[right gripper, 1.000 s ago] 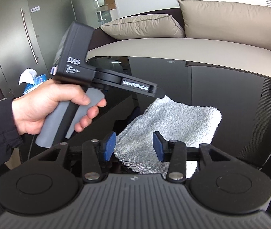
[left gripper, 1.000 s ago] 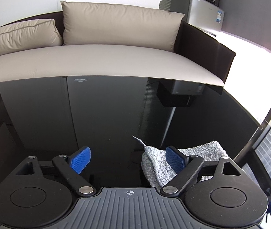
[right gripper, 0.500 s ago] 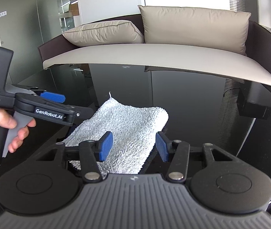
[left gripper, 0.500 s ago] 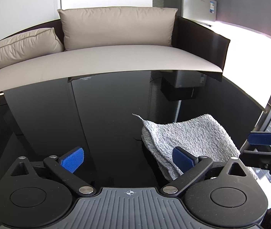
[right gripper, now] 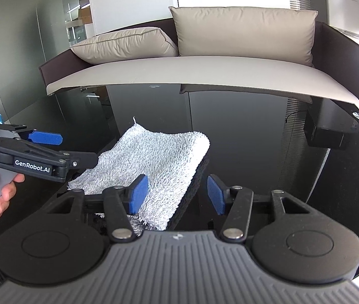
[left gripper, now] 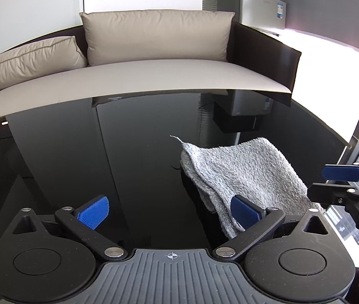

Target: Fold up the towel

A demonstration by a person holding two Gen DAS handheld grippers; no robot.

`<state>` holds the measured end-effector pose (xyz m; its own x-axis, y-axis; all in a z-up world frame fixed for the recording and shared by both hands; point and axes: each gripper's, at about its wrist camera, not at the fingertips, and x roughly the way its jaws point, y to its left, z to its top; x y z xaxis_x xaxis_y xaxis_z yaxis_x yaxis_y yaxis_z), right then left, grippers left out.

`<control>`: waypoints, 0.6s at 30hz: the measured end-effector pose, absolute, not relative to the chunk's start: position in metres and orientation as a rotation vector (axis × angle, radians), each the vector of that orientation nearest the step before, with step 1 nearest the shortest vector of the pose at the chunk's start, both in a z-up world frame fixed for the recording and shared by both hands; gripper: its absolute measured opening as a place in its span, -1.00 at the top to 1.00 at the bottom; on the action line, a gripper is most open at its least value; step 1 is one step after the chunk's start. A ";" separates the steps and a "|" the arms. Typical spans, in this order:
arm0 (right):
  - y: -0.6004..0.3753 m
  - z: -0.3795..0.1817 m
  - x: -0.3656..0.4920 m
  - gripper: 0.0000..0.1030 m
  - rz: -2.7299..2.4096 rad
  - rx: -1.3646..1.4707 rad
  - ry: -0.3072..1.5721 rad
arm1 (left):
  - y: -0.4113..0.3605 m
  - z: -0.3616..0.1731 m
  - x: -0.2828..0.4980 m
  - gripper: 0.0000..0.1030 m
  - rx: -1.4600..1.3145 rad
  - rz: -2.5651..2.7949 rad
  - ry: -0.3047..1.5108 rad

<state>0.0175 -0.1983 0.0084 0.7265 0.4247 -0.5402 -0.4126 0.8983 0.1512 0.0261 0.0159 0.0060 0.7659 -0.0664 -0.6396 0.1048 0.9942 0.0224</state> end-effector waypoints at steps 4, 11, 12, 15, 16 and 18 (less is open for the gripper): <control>-0.201 0.010 0.009 -0.40 0.449 0.048 0.590 | 0.019 0.007 0.017 -0.98 0.037 -0.088 0.681; -0.204 0.012 -0.004 -0.82 0.383 0.091 0.599 | 0.020 0.006 -0.001 -0.98 0.013 -0.083 0.690; -0.204 0.012 -0.008 -0.85 0.375 0.094 0.595 | 0.020 0.005 -0.003 -0.98 0.011 -0.082 0.695; -0.202 0.012 -0.014 -0.91 0.350 0.093 0.600 | 0.020 0.005 -0.010 -0.98 -0.004 -0.084 0.699; -0.201 0.012 -0.017 -0.93 0.335 0.090 0.602 | 0.020 0.005 -0.011 -0.98 -0.008 -0.083 0.700; -0.201 0.011 -0.021 -0.94 0.313 0.089 0.606 | 0.019 0.005 -0.016 -0.98 -0.010 -0.082 0.701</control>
<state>-0.0214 -0.2012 0.0109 0.7763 0.3144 -0.5464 -0.2627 0.9492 0.1729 -0.0156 0.0194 0.0048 0.7611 -0.0786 -0.6438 0.0716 0.9967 -0.0371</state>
